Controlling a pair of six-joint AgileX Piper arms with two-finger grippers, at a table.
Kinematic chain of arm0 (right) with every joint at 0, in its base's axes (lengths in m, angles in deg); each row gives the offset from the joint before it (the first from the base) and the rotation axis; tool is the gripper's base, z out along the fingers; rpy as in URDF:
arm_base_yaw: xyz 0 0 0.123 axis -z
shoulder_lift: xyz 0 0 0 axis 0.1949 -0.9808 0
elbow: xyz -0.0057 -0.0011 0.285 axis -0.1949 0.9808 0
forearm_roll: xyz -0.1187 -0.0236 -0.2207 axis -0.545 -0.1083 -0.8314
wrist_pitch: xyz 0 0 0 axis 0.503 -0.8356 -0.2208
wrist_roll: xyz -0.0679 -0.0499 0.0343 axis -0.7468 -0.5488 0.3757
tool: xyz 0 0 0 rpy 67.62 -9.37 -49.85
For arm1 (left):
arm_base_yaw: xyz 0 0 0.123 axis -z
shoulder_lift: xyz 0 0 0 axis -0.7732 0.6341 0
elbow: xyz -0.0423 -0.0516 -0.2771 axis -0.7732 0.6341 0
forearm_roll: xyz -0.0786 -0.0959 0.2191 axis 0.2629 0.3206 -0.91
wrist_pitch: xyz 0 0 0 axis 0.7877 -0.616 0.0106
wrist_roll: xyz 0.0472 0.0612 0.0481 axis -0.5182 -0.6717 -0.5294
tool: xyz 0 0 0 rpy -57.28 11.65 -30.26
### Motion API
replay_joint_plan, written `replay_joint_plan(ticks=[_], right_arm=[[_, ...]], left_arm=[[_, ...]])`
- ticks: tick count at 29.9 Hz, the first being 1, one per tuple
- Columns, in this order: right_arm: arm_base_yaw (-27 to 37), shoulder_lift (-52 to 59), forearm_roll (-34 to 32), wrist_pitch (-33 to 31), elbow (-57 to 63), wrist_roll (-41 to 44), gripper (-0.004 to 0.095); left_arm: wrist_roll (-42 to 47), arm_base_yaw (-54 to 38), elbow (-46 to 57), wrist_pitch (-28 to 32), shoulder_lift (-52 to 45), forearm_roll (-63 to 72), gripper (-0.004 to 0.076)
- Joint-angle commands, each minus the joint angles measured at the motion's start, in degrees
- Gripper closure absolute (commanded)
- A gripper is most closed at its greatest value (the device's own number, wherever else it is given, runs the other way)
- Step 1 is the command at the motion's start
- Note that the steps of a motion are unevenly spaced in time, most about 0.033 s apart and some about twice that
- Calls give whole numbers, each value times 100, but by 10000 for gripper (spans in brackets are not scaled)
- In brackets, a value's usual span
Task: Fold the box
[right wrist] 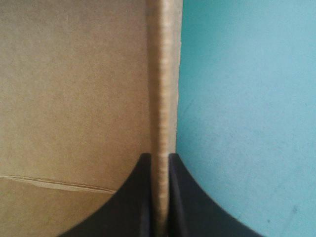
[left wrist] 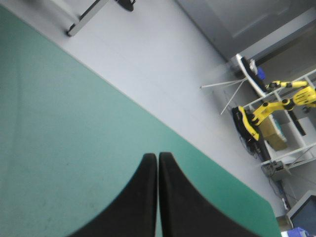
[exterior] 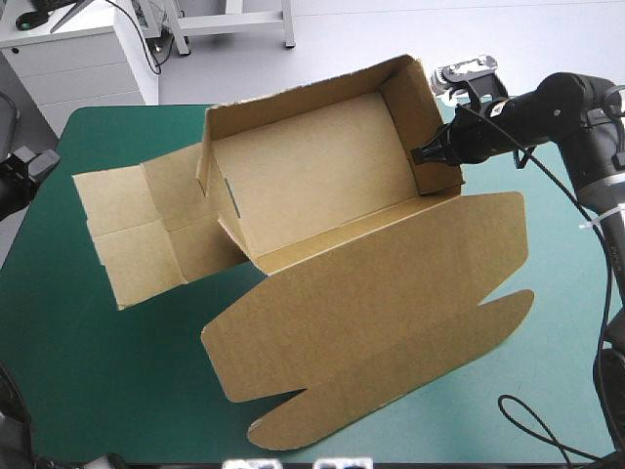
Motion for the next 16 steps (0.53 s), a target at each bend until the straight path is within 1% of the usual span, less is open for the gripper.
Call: replay_joint_plan(ticks=[1,6,8,12,16], right_arm=[[9,307,660,179,-433,-91,927],[9,307,866,192,-537,-188,927],[9,281,866,201,-537,-213,927],[9,190,842,451,-537,-222,927],[9,138,814,740,-537,-222,926]], left_arm=[[30,163,-187,-168,27,25,731],[30,788,-187,-166,276,-316,731],[30,1154,-187,-47,334,-329,731],[30,2091,-187,351,345,-434,731],[30,2886,-187,325,345,-461,731]])
